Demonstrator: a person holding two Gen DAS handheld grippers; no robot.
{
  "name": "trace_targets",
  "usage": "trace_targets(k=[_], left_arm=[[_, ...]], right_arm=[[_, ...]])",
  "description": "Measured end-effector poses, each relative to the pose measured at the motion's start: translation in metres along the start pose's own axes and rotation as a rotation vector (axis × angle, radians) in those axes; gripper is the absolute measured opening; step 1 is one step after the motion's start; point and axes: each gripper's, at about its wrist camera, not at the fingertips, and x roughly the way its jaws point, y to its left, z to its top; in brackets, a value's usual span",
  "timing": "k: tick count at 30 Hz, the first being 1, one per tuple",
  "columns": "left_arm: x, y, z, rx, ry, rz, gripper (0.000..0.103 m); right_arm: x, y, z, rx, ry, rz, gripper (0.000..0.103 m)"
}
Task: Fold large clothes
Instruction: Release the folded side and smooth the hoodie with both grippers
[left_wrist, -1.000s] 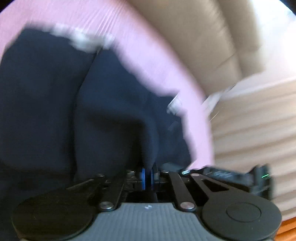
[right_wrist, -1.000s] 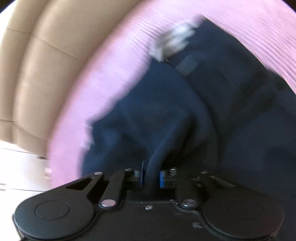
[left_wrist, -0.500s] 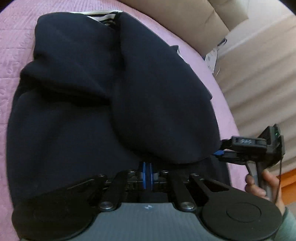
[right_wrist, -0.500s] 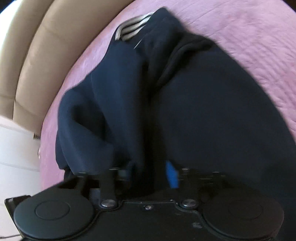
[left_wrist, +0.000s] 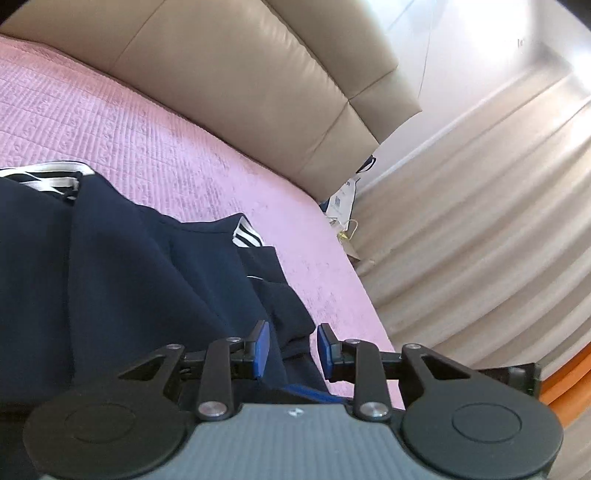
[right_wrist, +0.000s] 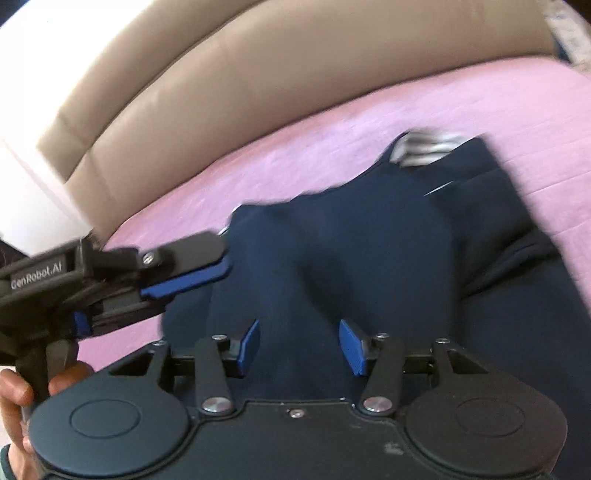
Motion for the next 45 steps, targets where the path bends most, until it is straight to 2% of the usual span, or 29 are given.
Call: trace_targets(k=[2, 3, 6, 8, 11, 13, 14, 16, 17, 19, 20, 21, 24, 27, 29, 33, 38, 41, 45], left_arm=[[0.002, -0.005, 0.012, -0.014, -0.01, 0.025, 0.03], [-0.005, -0.002, 0.015, -0.026, -0.021, 0.028, 0.03], [-0.011, 0.011, 0.023, -0.068, -0.026, 0.07, 0.03], [-0.002, 0.02, 0.022, -0.073, 0.039, 0.097, 0.03], [0.018, 0.034, 0.01, -0.048, 0.125, 0.102, 0.03], [0.027, 0.039, 0.001, -0.036, 0.169, 0.127, 0.029], [0.032, 0.042, -0.005, -0.03, 0.186, 0.169, 0.027], [0.035, 0.045, -0.014, -0.025, 0.203, 0.228, 0.024], [0.032, 0.047, -0.018, -0.026, 0.194, 0.257, 0.021], [0.022, 0.048, -0.023, -0.022, 0.167, 0.287, 0.02], [0.017, 0.049, -0.026, -0.013, 0.16, 0.323, 0.023], [0.013, 0.05, -0.03, -0.006, 0.162, 0.353, 0.022], [0.01, 0.061, -0.041, -0.049, 0.155, 0.339, 0.022], [0.0, 0.051, -0.041, -0.049, 0.131, 0.344, 0.021], [-0.019, 0.036, -0.045, -0.015, 0.118, 0.351, 0.019], [-0.074, 0.014, -0.055, 0.045, 0.12, 0.408, 0.02], [-0.136, 0.003, -0.076, -0.011, 0.171, 0.445, 0.02], [-0.164, -0.01, -0.089, -0.053, 0.203, 0.47, 0.025], [-0.173, -0.029, -0.109, -0.189, 0.253, 0.53, 0.029]], right_arm=[[0.017, 0.017, -0.009, 0.0, 0.092, 0.137, 0.062], [0.028, 0.032, -0.017, -0.044, 0.133, 0.172, 0.062], [0.051, 0.06, -0.039, -0.208, 0.194, 0.094, 0.062], [0.043, 0.052, -0.041, -0.204, 0.189, 0.102, 0.061], [0.014, 0.038, -0.024, -0.139, 0.154, 0.104, 0.06], [-0.013, 0.026, -0.012, -0.099, 0.095, 0.062, 0.061], [-0.023, 0.021, -0.006, -0.081, 0.059, 0.03, 0.065], [-0.028, 0.013, 0.003, -0.047, 0.012, -0.063, 0.066], [-0.024, 0.009, 0.006, -0.037, 0.018, -0.12, 0.063], [-0.006, 0.005, 0.003, -0.034, 0.085, -0.25, 0.053], [0.005, 0.002, -0.004, -0.045, 0.12, -0.291, 0.043], [0.012, 0.0, -0.013, -0.069, 0.147, -0.325, 0.04], [0.013, 0.008, -0.032, -0.131, 0.107, -0.368, 0.039], [0.008, 0.003, -0.031, -0.088, 0.111, -0.362, 0.039], [-0.013, -0.001, -0.029, -0.043, 0.094, -0.334, 0.039], [-0.071, -0.001, -0.043, -0.015, 0.025, -0.314, 0.047], [-0.127, -0.018, -0.071, 0.041, 0.03, -0.352, 0.05], [-0.16, -0.03, -0.091, 0.061, 0.026, -0.353, 0.081], [-0.179, -0.054, -0.111, 0.046, 0.071, -0.38, 0.079]])
